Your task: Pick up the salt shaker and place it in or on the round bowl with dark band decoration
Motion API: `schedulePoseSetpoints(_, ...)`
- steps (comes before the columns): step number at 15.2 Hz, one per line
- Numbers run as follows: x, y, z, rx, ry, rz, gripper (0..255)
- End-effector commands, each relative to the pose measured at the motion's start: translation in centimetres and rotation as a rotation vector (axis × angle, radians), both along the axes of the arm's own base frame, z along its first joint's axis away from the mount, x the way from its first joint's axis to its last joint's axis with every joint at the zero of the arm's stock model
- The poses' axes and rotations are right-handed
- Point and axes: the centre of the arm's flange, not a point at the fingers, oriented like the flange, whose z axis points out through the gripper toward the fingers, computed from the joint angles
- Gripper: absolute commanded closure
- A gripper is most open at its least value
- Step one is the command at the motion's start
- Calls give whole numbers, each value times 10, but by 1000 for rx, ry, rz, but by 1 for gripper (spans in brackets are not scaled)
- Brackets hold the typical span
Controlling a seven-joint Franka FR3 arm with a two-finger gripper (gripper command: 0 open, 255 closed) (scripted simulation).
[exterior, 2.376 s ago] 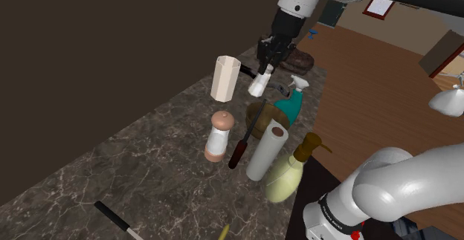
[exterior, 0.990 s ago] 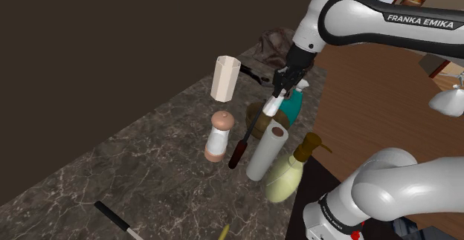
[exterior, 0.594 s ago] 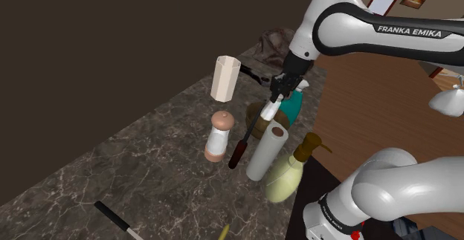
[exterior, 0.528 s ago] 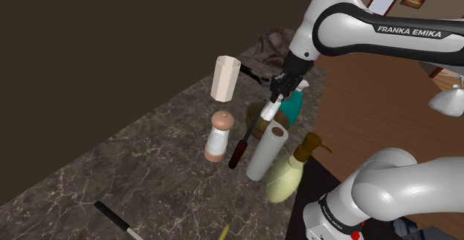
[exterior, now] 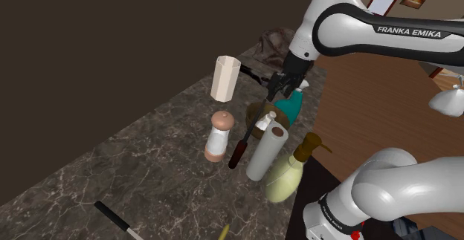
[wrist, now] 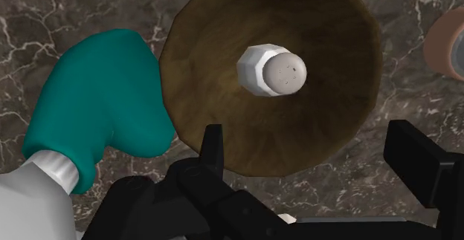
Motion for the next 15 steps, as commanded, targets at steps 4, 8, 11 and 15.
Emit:
schedulePoseSetpoints(4,0,-1,13,0,0,0,0)
schedulePoseSetpoints(8,-1,-4,50,0,0,0,0)
schedulePoseSetpoints(11,-1,-4,50,0,0,0,0)
schedulePoseSetpoints(15,-1,-4,50,0,0,0,0)
